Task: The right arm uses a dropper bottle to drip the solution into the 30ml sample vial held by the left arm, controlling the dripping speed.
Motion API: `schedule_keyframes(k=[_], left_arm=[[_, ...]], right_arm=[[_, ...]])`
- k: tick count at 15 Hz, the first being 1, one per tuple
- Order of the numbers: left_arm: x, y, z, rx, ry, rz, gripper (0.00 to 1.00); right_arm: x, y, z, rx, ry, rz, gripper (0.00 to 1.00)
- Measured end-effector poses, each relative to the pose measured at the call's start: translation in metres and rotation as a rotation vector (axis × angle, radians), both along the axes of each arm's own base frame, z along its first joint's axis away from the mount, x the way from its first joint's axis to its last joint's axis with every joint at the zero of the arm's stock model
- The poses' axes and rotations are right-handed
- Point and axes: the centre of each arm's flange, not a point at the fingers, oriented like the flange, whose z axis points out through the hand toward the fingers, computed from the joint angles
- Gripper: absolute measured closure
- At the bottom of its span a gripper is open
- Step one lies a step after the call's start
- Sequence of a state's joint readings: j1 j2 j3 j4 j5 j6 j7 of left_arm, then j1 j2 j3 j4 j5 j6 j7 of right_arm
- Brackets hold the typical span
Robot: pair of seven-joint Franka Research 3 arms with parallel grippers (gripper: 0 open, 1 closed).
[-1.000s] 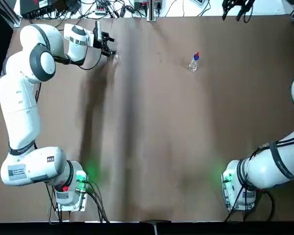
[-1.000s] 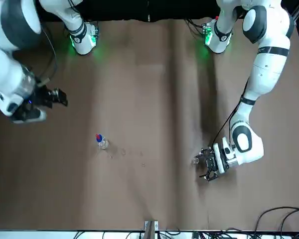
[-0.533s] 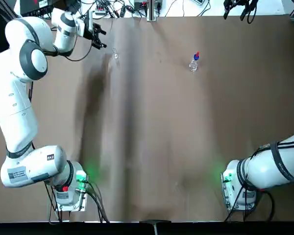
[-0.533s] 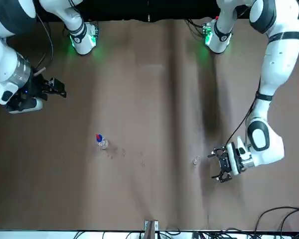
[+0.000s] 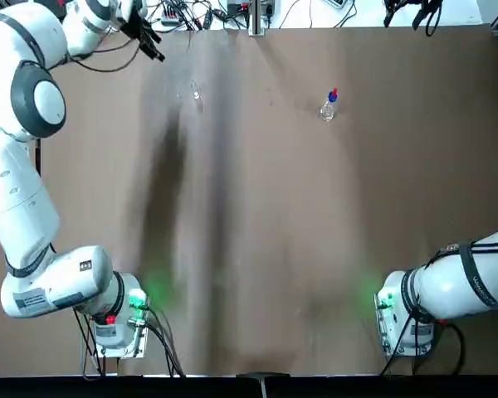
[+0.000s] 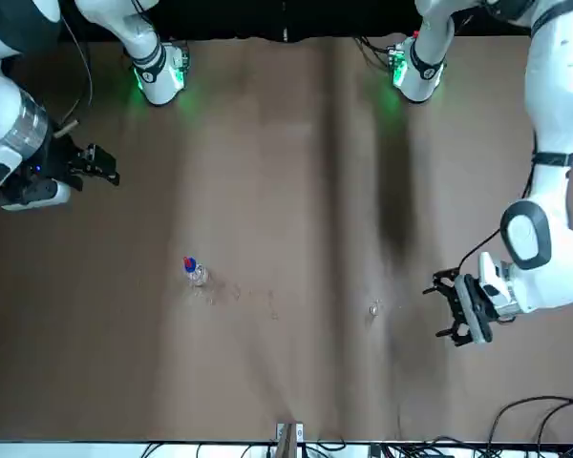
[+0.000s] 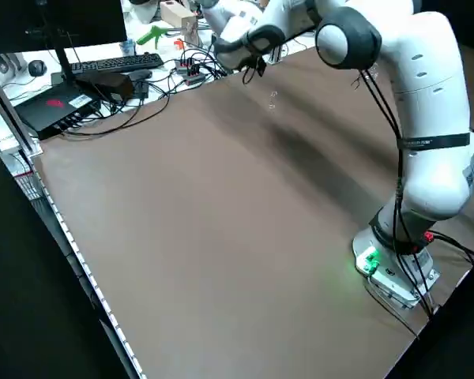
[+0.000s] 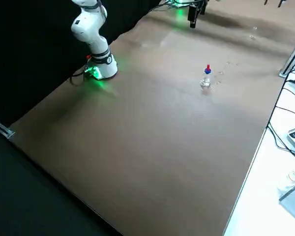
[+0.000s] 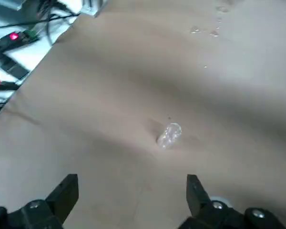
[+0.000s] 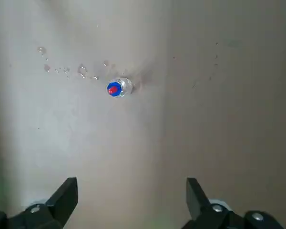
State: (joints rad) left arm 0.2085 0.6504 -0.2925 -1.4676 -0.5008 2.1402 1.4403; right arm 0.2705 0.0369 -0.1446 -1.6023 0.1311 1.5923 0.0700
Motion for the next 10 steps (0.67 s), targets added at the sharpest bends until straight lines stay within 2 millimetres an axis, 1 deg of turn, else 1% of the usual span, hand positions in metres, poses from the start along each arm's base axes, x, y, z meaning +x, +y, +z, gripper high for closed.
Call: schedule_keyframes(k=[3,6,8,10], left_arm=[[-0.009,-0.002,0.051,0.08,0.106,0.144,0.0],[-0.023,0.003,0.094,0.142,0.25,0.367,0.0],[-0.032,0.01,0.121,0.219,0.284,0.483,0.0],[-0.044,0.014,0.149,0.333,0.309,0.617,0.0]], right_arm=[[-0.001,-0.002,0.008,-0.003,-0.014,-0.002,0.0],[0.0,-0.006,0.009,-0.015,-0.016,-0.005,0.0],[-0.001,-0.006,0.008,-0.023,-0.008,-0.002,0.0],[-0.003,-0.006,0.007,-0.038,0.006,0.008,0.0]])
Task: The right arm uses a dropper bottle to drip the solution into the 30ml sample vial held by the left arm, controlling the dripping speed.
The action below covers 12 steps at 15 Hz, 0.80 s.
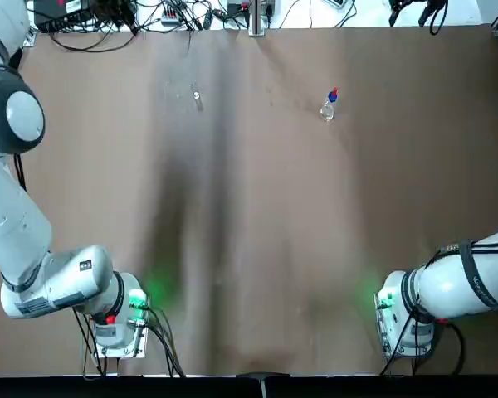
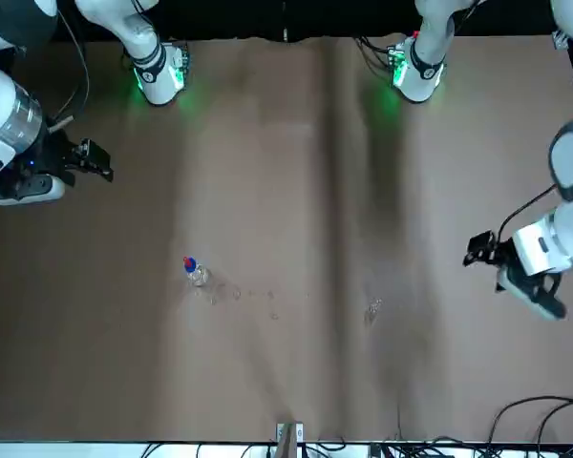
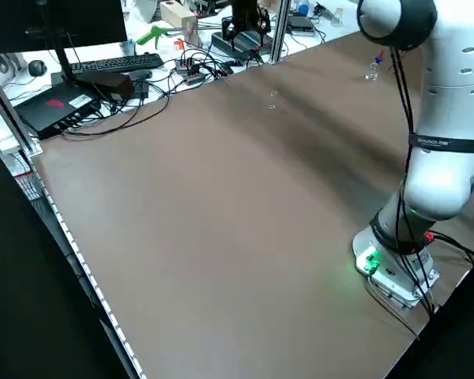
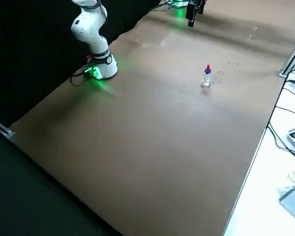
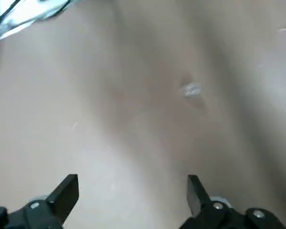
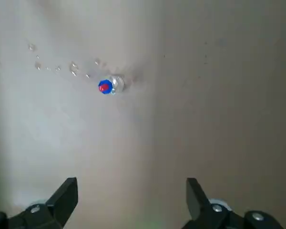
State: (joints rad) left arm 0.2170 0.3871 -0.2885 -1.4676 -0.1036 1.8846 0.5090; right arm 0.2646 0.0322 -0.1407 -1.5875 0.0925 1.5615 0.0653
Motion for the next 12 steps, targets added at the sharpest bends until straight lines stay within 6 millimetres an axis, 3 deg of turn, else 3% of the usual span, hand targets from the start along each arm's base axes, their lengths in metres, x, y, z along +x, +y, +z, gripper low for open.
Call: schedule_keyframes(k=[1,2,7,10,12], left_arm=[[-0.019,-0.001,0.028,0.124,0.06,0.144,0.0],[-0.031,-0.003,0.043,0.177,0.094,0.226,0.0],[-0.081,-0.006,0.101,0.283,0.187,0.523,0.0],[-0.097,-0.002,0.118,0.313,0.204,0.598,0.0],[-0.097,0.006,0.116,0.318,0.213,0.62,0.0]], right_arm=[[-0.003,0.001,-0.002,-0.007,0.018,0.022,0.0],[-0.003,0.002,-0.002,-0.008,0.022,0.028,0.0],[-0.007,0.003,-0.004,-0.014,0.05,0.043,0.0],[-0.007,0.002,-0.005,-0.018,0.051,0.042,0.0],[-0.007,0.001,-0.005,-0.021,0.051,0.04,0.0]])
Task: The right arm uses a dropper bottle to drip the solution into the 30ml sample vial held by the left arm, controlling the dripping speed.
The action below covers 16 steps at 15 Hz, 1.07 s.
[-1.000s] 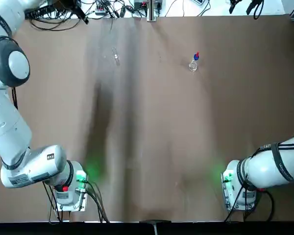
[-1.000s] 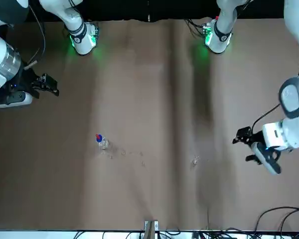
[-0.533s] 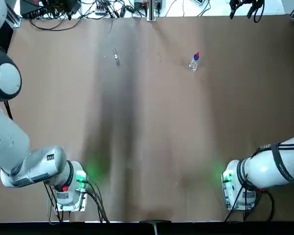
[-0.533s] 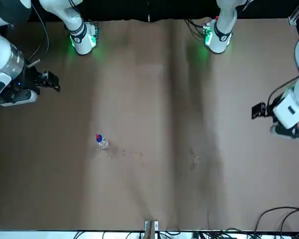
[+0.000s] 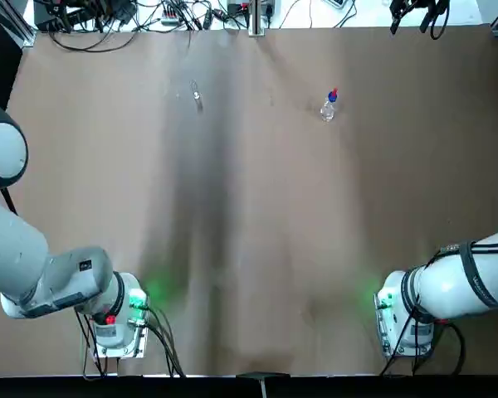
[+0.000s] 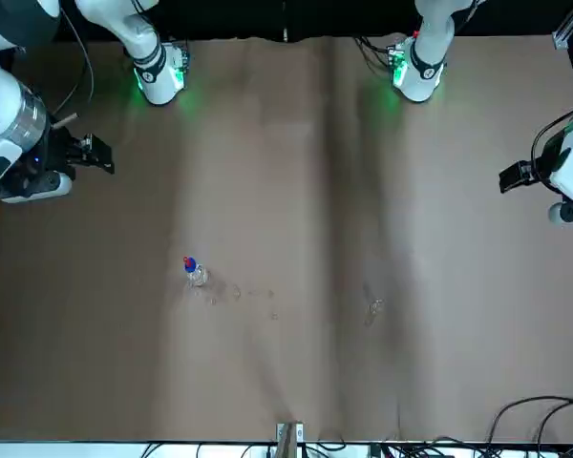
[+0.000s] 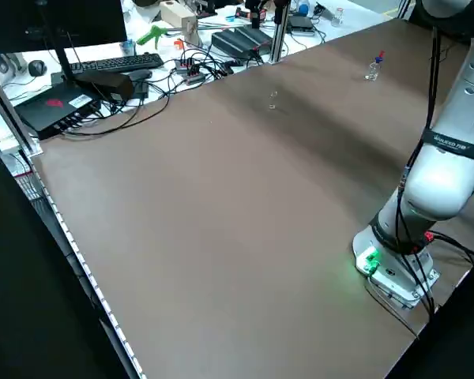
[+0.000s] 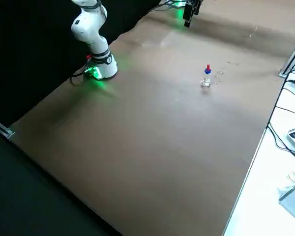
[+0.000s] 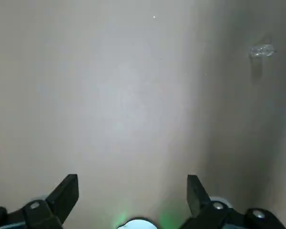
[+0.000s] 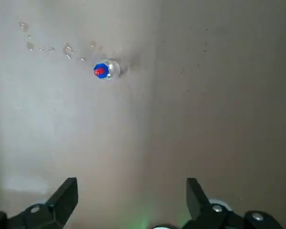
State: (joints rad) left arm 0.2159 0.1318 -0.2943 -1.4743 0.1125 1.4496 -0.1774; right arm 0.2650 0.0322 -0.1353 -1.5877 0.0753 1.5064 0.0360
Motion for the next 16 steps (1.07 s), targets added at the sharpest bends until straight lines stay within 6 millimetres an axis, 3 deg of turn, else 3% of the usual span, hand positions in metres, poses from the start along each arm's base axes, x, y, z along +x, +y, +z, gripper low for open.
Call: schedule_keyframes(k=[6,10,12,14,16], left_arm=[[0.001,0.013,-0.004,0.007,0.004,0.035,0.0],[0.001,0.012,-0.003,0.007,-0.001,0.039,0.0],[0.0,-0.001,0.002,-0.017,-0.011,0.026,0.0],[-0.003,-0.007,0.008,-0.05,-0.019,0.04,0.0],[-0.008,0.0,0.019,-0.089,-0.036,0.07,0.0]], right_arm=[[-0.003,-0.002,0.008,0.002,-0.016,-0.002,0.0],[-0.016,-0.017,0.035,-0.021,-0.066,-0.013,0.0],[-0.028,-0.033,0.051,-0.025,-0.078,-0.001,0.0],[-0.031,-0.041,0.051,-0.025,-0.062,0.002,0.0],[-0.031,-0.043,0.047,-0.025,-0.05,0.003,0.0]])
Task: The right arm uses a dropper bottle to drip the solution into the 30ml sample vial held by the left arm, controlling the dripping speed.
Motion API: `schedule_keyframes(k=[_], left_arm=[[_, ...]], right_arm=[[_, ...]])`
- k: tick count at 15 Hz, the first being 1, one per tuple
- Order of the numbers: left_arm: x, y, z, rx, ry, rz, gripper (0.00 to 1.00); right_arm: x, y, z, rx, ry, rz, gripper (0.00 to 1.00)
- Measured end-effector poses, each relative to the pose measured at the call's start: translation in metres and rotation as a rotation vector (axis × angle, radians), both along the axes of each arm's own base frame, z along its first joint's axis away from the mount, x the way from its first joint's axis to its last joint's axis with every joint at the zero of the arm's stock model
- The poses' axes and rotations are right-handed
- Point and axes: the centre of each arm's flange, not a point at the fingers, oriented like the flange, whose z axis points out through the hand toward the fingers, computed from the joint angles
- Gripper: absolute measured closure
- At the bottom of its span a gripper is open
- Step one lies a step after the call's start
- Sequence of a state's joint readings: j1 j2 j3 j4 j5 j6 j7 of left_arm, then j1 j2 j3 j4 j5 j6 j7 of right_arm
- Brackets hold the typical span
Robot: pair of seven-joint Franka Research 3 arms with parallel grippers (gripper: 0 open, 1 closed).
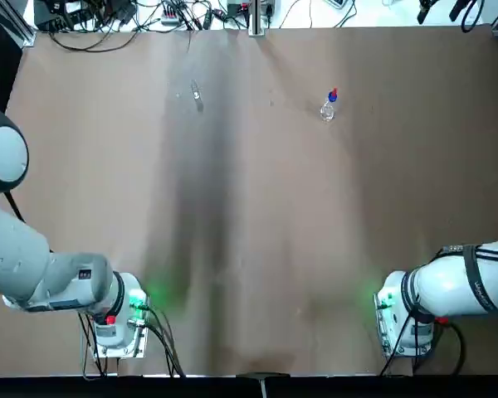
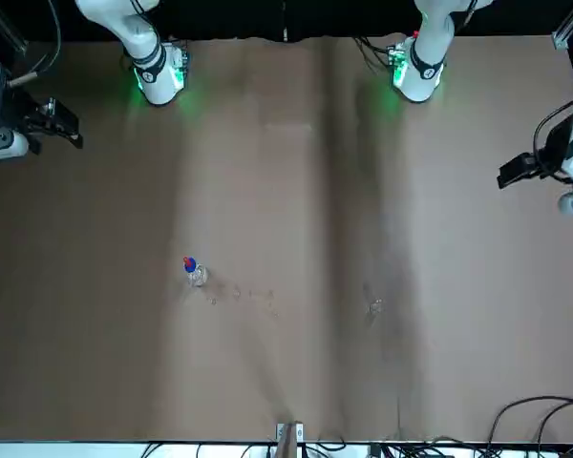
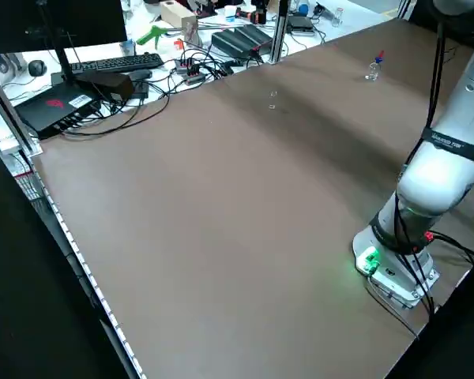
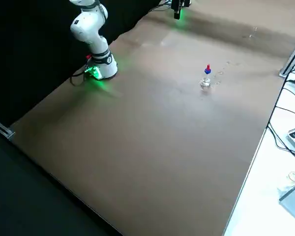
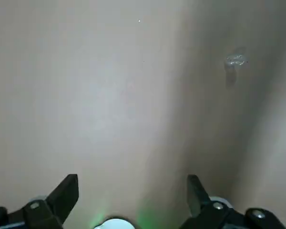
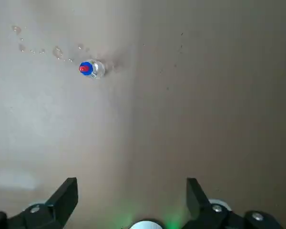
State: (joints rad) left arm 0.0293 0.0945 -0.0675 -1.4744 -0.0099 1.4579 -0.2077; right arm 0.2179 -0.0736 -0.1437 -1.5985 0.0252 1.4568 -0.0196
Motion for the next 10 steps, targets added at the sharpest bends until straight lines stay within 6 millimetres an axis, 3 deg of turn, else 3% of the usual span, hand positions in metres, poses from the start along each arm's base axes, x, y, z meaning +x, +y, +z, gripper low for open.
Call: schedule_keyframes(k=[3,6,10], left_arm=[[-0.006,0.013,0.007,-0.014,-0.015,0.018,0.0],[-0.008,0.013,0.0,-0.014,-0.051,0.018,0.0],[-0.01,0.016,0.002,-0.013,-0.071,0.024,0.0]], right_arm=[[-0.001,0.0,-0.005,-0.001,0.018,0.0,0.0],[-0.001,-0.002,-0.006,-0.002,0.02,-0.003,0.0],[0.0,-0.017,-0.006,0.0,0.021,-0.025,0.0]])
